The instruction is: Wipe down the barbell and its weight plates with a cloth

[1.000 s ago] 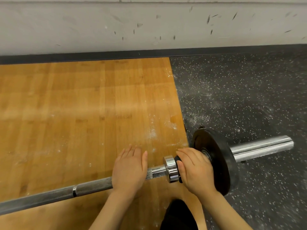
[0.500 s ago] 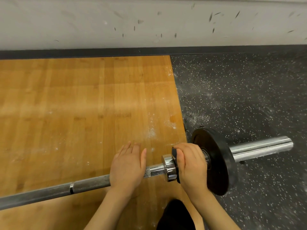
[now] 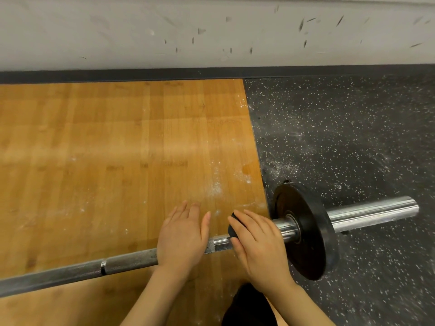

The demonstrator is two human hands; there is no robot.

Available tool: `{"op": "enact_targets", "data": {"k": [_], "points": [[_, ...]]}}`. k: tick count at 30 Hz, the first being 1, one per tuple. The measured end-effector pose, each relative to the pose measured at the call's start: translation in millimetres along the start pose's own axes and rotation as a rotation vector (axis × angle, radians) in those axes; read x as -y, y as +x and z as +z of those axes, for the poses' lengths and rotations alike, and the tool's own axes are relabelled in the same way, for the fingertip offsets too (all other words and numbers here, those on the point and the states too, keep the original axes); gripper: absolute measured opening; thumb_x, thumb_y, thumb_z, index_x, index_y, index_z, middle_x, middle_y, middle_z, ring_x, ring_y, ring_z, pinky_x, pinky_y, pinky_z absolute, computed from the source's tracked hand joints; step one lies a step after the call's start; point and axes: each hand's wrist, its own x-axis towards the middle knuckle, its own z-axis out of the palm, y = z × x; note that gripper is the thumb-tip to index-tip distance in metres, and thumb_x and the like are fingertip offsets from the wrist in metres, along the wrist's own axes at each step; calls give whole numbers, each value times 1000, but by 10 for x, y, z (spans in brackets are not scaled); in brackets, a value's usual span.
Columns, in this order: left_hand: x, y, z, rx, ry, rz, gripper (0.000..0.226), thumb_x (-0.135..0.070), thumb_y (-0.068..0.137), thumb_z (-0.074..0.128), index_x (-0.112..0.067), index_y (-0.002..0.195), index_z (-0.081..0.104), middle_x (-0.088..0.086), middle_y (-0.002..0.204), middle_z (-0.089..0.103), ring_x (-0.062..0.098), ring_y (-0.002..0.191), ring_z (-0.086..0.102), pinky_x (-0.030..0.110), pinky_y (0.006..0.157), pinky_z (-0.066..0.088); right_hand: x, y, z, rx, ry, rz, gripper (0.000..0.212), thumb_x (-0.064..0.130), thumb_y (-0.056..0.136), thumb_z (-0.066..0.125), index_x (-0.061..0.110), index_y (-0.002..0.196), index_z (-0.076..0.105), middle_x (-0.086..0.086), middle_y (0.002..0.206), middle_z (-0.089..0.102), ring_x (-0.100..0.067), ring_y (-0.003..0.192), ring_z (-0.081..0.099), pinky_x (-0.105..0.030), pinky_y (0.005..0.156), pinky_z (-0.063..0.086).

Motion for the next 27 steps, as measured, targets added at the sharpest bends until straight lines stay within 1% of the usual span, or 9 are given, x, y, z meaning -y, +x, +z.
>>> {"op": "enact_targets", "data": {"k": [4,6,10,14,17,21,23,25,27], "points": [[-2,26,-27,-13,5,15,74,-55,97,4,-16,139,51,4,138,56,18,137,42,32,113,29,38,191,14,34,-64,10,46,43,101,30,23,128,61,5,132,60,-16,121,54,-33,93,43],[2,57,-40,-12,6,22,75,-55,96,2,-16,140,50,5,139,56,18,138,41,32,114,28,21,186,27,12,-73,-24,39,42,100,37,24,123,62,7,125,62,-15,116,56,-31,89,43],[12,87,-45,-30,-5,25,74,-55,96,4,-16,141,49,6,139,55,18,138,40,33,113,28,-31,132,52,-112,-68,-82,30,35,97,49,18,110,69,1,113,66,-19,106,59,-30,86,39],[34,153,-47,-47,-25,30,69,-53,98,9,-16,137,53,7,135,59,20,135,45,34,110,33,-52,165,-35,-218,-31,-68,31,32,97,49,12,105,72,-2,104,68,-20,101,57,-32,84,40],[59,231,-52,-61,-22,51,65,-52,100,14,-15,135,55,7,132,61,21,133,47,35,109,34,-82,221,-246,-296,17,-62,35,32,102,44,11,107,72,-4,104,68,-20,100,56,-35,83,42],[15,320,-128,-85,-33,82,62,-47,102,16,-13,133,57,8,132,61,22,135,44,35,112,29,-193,342,-664,-412,95,-33,28,31,104,40,14,117,59,-6,106,67,-21,101,55,-34,86,39],[-136,324,-205,-120,-56,125,64,-48,100,16,-13,134,57,7,135,59,21,136,43,33,113,24,-309,400,-894,-476,124,25,33,31,104,38,11,118,61,-8,107,65,-21,100,53,-32,89,37],[-365,305,-262,-137,-117,220,64,-49,99,14,-16,140,51,2,145,49,17,141,34,29,114,14,-444,431,-1102,-540,134,103,41,31,104,36,5,117,64,-4,108,61,-17,103,50,-26,95,34],[-611,273,-268,-112,-174,336,64,-51,99,11,-20,146,42,-4,153,34,12,146,22,26,115,5,-573,440,-1252,-585,137,179,42,31,105,34,4,119,63,2,112,56,-11,106,46,-19,99,31]]}}
